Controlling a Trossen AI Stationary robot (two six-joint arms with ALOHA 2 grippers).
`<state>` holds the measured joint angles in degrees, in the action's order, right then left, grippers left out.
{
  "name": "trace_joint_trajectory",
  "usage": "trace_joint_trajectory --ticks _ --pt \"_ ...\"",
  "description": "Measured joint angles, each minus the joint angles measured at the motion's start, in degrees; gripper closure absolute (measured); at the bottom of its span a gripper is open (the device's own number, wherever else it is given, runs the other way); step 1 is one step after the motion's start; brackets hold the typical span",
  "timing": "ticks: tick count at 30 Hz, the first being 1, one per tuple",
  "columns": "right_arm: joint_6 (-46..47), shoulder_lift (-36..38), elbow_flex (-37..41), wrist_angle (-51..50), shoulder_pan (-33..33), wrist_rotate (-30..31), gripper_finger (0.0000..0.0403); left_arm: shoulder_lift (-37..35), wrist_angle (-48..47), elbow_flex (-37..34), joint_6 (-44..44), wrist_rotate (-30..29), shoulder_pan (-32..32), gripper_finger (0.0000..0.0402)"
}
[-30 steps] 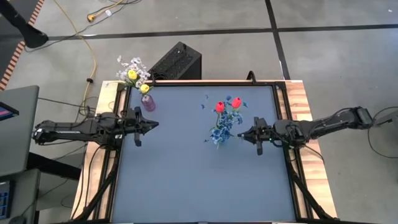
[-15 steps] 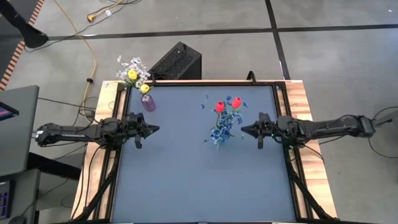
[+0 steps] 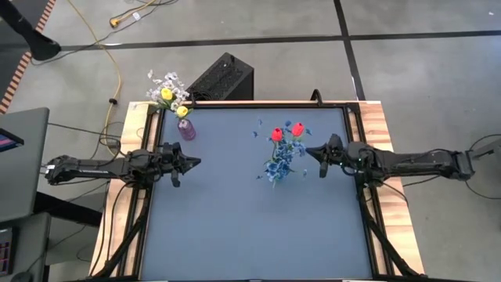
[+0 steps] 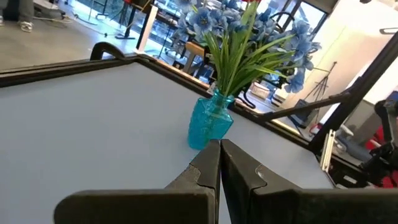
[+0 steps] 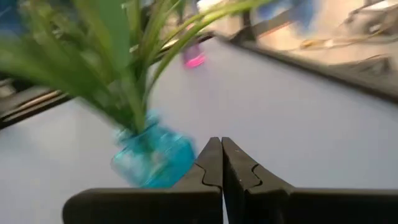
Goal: Sort flowers into vase by color
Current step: Return to Home Position
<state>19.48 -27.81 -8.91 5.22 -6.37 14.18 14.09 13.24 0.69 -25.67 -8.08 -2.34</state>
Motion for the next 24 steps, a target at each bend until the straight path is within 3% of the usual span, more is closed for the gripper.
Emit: trace_joint_trajectory --ticks 4,11,18,24 --pt "-2.4 -0.8 0.0 3.7 -2.2 -0.9 0.0383 0.0 0.2 0.0 0.0 -0.3 0.0 0.0401" --pt "-4.3 -1.2 3.1 5.6 -4.5 -10.2 0.0383 0.0 1.1 0.0 -0.1 -1.2 0.0 0.0401" --pt "-3.2 4.3 4.6 0.9 -6.5 -12.8 0.0383 0.0 1.9 0.0 -2.1 -0.9 0.0 0.0401" --pt "-3.5 10.3 4.6 -10.0 -7.0 -12.7 0.0383 0.0 1.9 0.0 -2.1 -1.2 0.0 0.0401"
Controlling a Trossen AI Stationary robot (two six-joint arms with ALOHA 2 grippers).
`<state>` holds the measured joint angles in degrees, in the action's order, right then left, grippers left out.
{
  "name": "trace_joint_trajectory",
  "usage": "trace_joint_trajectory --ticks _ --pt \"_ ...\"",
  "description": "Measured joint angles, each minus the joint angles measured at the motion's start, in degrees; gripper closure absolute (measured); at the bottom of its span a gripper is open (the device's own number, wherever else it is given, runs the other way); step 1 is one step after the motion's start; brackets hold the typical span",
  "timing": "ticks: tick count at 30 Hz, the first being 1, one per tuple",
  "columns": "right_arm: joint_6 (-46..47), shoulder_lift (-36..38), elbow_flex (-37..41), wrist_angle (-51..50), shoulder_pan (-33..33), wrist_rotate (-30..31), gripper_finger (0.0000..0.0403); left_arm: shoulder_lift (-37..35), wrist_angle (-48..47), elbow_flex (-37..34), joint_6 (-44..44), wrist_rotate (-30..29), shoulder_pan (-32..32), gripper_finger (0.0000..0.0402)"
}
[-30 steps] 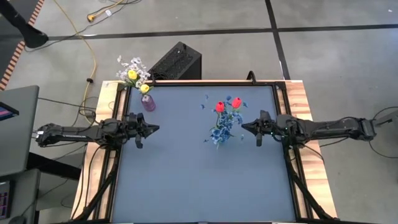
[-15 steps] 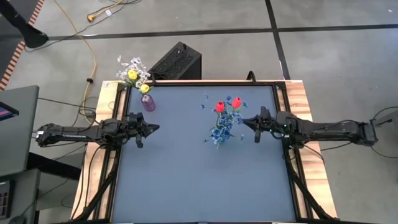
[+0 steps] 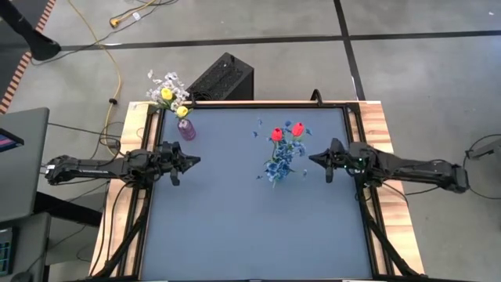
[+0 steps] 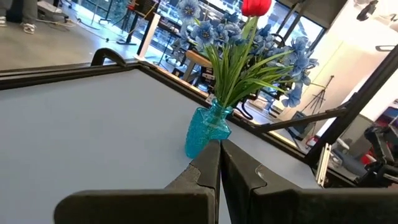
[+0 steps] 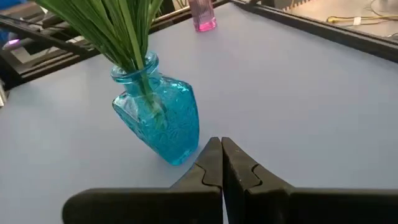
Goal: Sort flowers into vase by color
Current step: Return to Home Position
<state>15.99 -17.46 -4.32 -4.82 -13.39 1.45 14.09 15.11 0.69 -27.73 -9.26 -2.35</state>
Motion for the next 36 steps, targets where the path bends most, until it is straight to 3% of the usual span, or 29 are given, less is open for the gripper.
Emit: trace_joint_trajectory --ticks 15,25,32,36 --pt "-4.6 12.2 -0.1 -5.5 0.1 1.1 0.0383 0.0 -0.2 0.0 3.2 -3.4 0.0 0.0401" --pt "-13.2 13.0 0.0 -5.4 0.2 -6.1 0.0381 0.0 -0.5 0.0 3.3 -3.6 0.0 0.0401" --pt "-17.7 12.9 0.0 -5.5 0.2 -3.4 0.0371 0.0 -5.2 0.0 1.9 -2.9 0.0 0.0401" --pt "-15.6 12.9 0.0 -5.4 0.2 -3.1 0.0367 0.0 -8.9 0.0 0.2 1.9 0.0 0.0401"
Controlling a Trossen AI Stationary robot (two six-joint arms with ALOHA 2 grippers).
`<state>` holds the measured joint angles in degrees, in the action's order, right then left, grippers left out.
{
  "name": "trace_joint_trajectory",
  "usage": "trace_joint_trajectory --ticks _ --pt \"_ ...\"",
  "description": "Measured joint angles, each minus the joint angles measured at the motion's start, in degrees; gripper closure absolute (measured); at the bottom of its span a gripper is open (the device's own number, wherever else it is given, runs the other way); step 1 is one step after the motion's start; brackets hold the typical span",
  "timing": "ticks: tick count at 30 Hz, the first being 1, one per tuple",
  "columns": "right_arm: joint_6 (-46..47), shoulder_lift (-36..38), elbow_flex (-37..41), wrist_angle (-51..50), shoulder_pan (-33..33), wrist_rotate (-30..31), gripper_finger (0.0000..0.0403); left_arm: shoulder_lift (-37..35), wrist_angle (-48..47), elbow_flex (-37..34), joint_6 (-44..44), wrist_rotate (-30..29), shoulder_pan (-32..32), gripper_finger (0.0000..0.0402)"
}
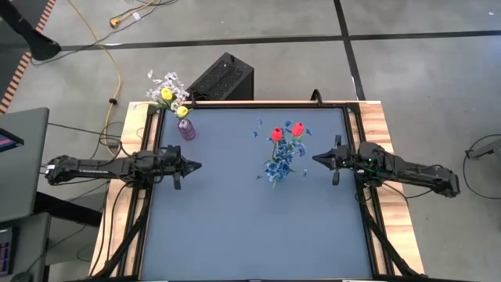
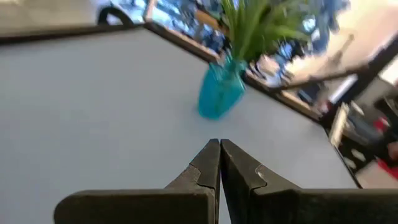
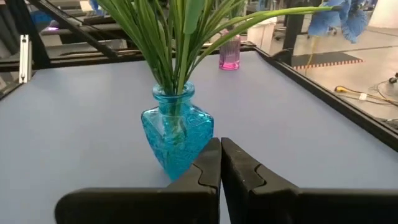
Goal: Sort flowers into vase by color
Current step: Return to Home Position
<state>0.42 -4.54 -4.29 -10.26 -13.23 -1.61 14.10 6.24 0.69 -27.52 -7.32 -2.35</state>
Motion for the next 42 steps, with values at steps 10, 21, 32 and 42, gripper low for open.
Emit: trace_joint_trajectory --ticks 10,21,32,42 --pt "5.1 0.0 0.1 0.8 0.0 0.0 0.0365 0.0 -4.6 0.0 3.1 2.2 0.0 0.0401" --pt "11.6 0.0 0.2 1.1 0.0 0.1 0.0365 0.0 -4.0 0.0 4.4 -1.5 0.0 0.0401" --pt "11.6 0.0 0.2 1.2 0.0 0.2 0.0365 0.0 -4.0 0.0 4.4 -1.5 0.0 0.0401" --pt "11.7 0.0 0.2 1.2 0.0 0.2 0.0365 0.0 -3.9 0.0 4.4 -1.5 0.0 0.0401"
